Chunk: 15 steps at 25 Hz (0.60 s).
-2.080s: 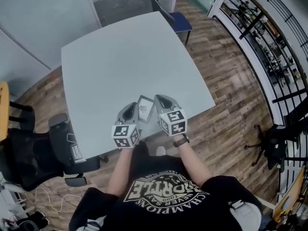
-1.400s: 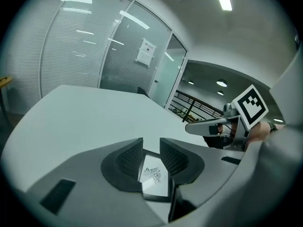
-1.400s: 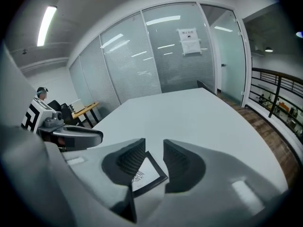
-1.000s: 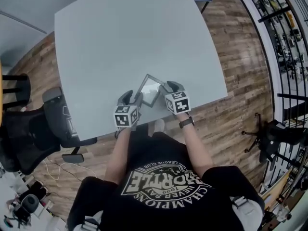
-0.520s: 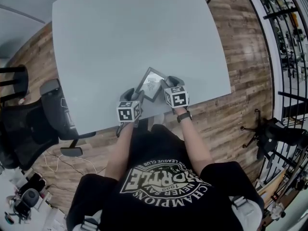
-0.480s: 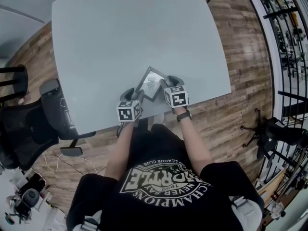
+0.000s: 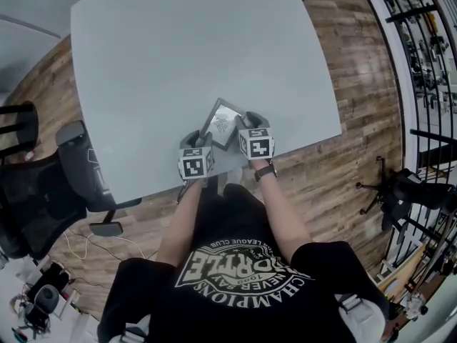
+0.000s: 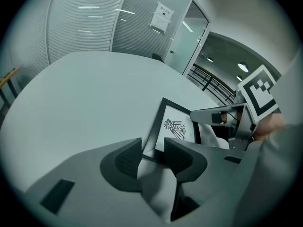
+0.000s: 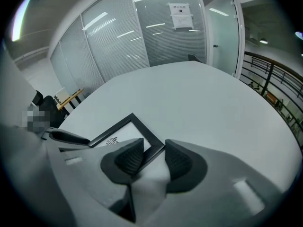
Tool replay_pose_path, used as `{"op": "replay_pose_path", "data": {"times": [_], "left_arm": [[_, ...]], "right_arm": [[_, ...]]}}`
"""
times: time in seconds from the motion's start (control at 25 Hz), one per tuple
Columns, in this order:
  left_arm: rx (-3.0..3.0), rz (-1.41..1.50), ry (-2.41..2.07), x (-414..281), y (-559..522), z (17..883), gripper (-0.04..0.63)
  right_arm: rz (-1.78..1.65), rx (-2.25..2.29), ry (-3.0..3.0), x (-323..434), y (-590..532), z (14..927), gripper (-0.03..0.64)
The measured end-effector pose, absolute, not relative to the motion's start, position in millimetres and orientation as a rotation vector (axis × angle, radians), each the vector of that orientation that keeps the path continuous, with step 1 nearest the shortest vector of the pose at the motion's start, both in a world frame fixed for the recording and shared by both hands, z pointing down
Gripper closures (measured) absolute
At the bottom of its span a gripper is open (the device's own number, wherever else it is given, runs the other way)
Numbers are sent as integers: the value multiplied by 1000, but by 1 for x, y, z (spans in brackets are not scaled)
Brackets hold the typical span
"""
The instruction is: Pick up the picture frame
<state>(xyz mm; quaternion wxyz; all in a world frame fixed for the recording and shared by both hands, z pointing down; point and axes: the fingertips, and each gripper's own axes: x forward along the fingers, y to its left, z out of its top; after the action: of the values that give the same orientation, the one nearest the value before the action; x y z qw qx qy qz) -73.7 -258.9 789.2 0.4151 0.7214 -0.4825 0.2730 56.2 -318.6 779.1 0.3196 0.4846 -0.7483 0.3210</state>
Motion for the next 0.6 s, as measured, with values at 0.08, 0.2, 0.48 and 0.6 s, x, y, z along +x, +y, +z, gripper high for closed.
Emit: {"op": "replay_pose_path", "data": {"times": [0.08,0.2,0.48,0.6], "left_arm": [[1793,659,-1198,-76,-258,788,459],[1791,635,-1178,-76,-259,787,479],[1840,636,-1174,-79,-265,776,502],[1873,615,-1185,-79,-270,764,502]], "right_arm": [[856,1297,-1967,57,-316,778,484],[892,1311,-1957,60,-317,778,498],[948,1380,-1948,64,-314,769,509],[920,1420,-1977,64,-317,751,515]]}}
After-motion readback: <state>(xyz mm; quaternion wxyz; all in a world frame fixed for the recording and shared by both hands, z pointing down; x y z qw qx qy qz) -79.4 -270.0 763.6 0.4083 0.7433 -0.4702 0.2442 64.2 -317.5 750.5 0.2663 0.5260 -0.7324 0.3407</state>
